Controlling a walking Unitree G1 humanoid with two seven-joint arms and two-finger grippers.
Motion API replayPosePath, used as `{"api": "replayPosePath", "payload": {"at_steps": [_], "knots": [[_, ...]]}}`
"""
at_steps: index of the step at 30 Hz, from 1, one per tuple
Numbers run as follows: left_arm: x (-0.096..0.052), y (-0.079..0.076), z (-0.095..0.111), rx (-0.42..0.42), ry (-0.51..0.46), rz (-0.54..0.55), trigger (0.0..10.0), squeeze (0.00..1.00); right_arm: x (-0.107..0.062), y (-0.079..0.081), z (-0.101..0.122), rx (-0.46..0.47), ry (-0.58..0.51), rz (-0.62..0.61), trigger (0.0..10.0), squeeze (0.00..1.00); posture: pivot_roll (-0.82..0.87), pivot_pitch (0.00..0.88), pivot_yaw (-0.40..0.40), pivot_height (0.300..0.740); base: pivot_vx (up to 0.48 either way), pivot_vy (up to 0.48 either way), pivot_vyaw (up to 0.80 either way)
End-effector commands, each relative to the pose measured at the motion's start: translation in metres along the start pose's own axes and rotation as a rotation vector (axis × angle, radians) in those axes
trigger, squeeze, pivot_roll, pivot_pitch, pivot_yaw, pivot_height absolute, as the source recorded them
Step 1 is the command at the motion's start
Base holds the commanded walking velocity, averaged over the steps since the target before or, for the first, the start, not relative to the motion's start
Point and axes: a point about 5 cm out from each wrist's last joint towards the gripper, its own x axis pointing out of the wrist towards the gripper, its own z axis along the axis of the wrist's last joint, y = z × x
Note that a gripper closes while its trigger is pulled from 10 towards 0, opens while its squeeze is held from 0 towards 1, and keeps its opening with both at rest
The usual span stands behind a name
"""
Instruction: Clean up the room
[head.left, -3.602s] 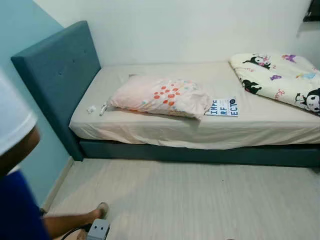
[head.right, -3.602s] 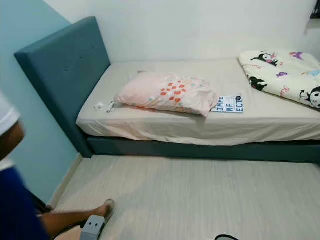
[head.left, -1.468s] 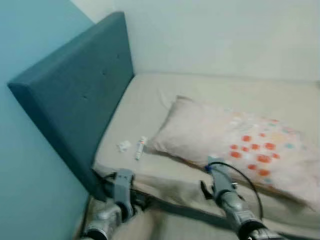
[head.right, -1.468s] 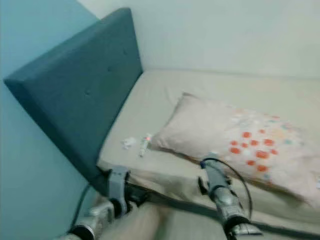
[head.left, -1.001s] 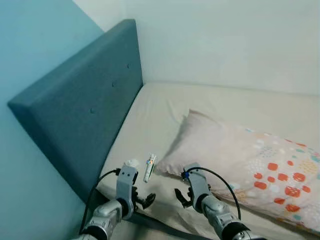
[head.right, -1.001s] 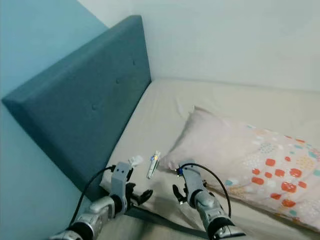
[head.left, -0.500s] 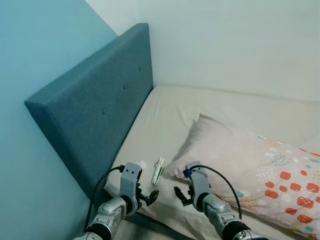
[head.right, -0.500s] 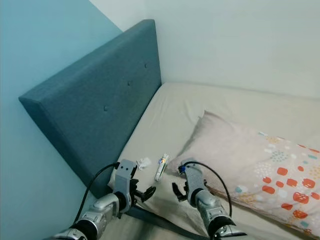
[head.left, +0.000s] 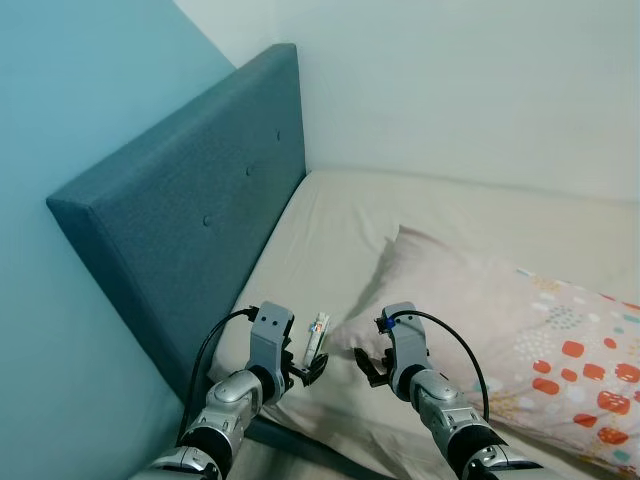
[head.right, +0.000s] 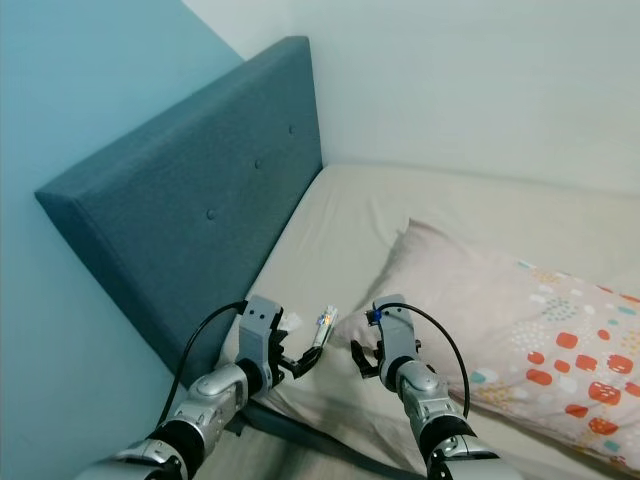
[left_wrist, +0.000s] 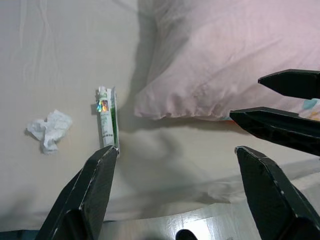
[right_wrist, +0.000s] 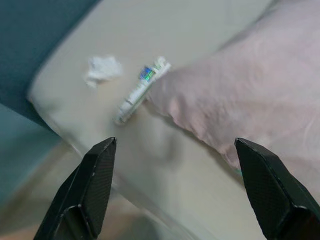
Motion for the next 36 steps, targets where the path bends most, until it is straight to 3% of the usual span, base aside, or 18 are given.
{"api": "replayPosePath", "payload": {"at_steps": [1, 2, 5, 10, 13, 15, 20, 21, 23, 26, 27, 30, 31, 32, 33, 34, 35, 36], "knots": [[-0.001, 0.0, 0.0, 0.005, -0.007, -0.002, 10.0, 0.0, -0.001, -0.005, -0.007, -0.037, 0.061, -0.056, 10.0, 0.0, -0.07, 0.085, 0.068, 0.635, 0.0, 0.0, 0.0], [-0.001, 0.0, 0.0, 0.005, -0.007, -0.002, 10.0, 0.0, -0.001, -0.005, -0.007, -0.037, 0.061, -0.056, 10.0, 0.0, -0.07, 0.085, 0.068, 0.635, 0.0, 0.0, 0.0], [0.0, -0.001, 0.003, 0.021, -0.02, -0.006, 10.0, 0.0, -0.008, -0.025, -0.017, -0.041, 0.121, -0.175, 10.0, 0.0, -0.07, 0.086, 0.067, 0.62, 0.0, 0.0, 0.0], [0.002, 0.001, 0.01, 0.044, -0.053, 0.014, 10.0, 0.0, -0.016, -0.049, -0.02, -0.015, 0.131, -0.307, 10.0, 0.0, -0.08, 0.089, 0.065, 0.605, 0.0, 0.0, 0.0], [0.003, 0.005, 0.018, 0.056, -0.09, 0.044, 10.0, 0.0, -0.02, -0.064, -0.014, 0.012, 0.09, -0.374, 10.0, 0.0, -0.08, 0.088, 0.065, 0.595, 0.0, 0.0, 0.0], [0.004, 0.01, 0.029, 0.06, -0.139, 0.083, 10.0, 0.0, -0.022, -0.076, 0.003, 0.038, -0.01, -0.385, 10.0, 0.0, -0.09, 0.088, 0.066, 0.585, 0.0, 0.0, 0.0], [0.005, 0.015, 0.043, 0.062, -0.201, 0.124, 10.0, 0.0, -0.023, -0.081, 0.023, 0.039, -0.113, -0.341, 10.0, 0.0, -0.1, 0.088, 0.067, 0.575, 0.0, 0.0, 0.0], [0.007, 0.017, 0.054, 0.074, -0.248, 0.14, 10.0, 0.0, -0.022, -0.078, 0.034, 0.034, -0.163, -0.284, 10.0, 0.0, -0.11, 0.091, 0.065, 0.565, 0.0, 0.0, 0.0], [0.007, 0.018, 0.058, 0.079, -0.261, 0.142, 10.0, 0.0, -0.021, -0.076, 0.036, 0.035, -0.17, -0.265, 10.0, 0.0, -0.11, 0.092, 0.065, 0.56, 0.0, 0.0, 0.0], [0.009, 0.016, 0.065, 0.106, -0.287, 0.145, 10.0, 0.0, -0.018, -0.064, 0.033, 0.015, -0.16, -0.208, 10.0, 0.0, -0.12, 0.1, 0.065, 0.55, 0.0, 0.0, 0.0], [0.011, 0.014, 0.068, 0.14, -0.289, 0.146, 10.0, 0.0, -0.016, -0.047, 0.024, 0.026, -0.138, -0.135, 10.0, 0.0, -0.13, 0.113, 0.069, 0.54, 0.0, 0.0, 0.0], [0.011, 0.013, 0.068, 0.153, -0.287, 0.148, 10.0, 0.0, -0.015, -0.04, 0.02, 0.035, -0.131, -0.104, 10.0, 0.0, -0.14, 0.121, 0.073, 0.535, 0.0, 0.0, 0.0], [0.012, 0.012, 0.067, 0.174, -0.275, 0.154, 10.0, 0.0, -0.015, -0.026, 0.016, 0.046, -0.128, -0.044, 10.0, 0.0, -0.14, 0.137, 0.078, 0.53, 0.0, 0.0, 0.0], [0.012, 0.012, 0.067, 0.174, -0.275, 0.154, 10.0, 0.0, -0.015, -0.026, 0.016, 0.046, -0.128, -0.044, 10.0, 0.0, -0.14, 0.137, 0.078, 0.53, 0.0, 0.0, 0.0], [0.012, 0.012, 0.066, 0.187, -0.264, 0.165, 10.0, 0.0, -0.017, -0.012, 0.012, 0.059, -0.134, 0.019, 10.0, 0.0, -0.15, 0.157, 0.083, 0.525, 0.0, 0.0, 0.0], [0.012, 0.012, 0.066, 0.187, -0.264, 0.165, 10.0, 0.0, -0.017, -0.012, 0.012, 0.059, -0.134, 0.019, 10.0, 0.0, -0.15, 0.157, 0.083, 0.525, 0.0, 0.0, 0.0], [0.012, 0.016, 0.066, 0.198, -0.244, 0.202, 10.0, 0.0, -0.025, 0.012, 0.007, 0.099, -0.153, 0.132, 10.0, 0.0, -0.16, 0.18, 0.089, 0.515, 0.0, 0.0, 0.0], [0.012, 0.019, 0.067, 0.196, -0.24, 0.218, 10.0, 0.0, -0.03, 0.018, 0.005, 0.103, -0.162, 0.156, 10.0, 0.0, -0.17, 0.202, 0.094, 0.51, 0.0, 0.0, 0.0]]}}
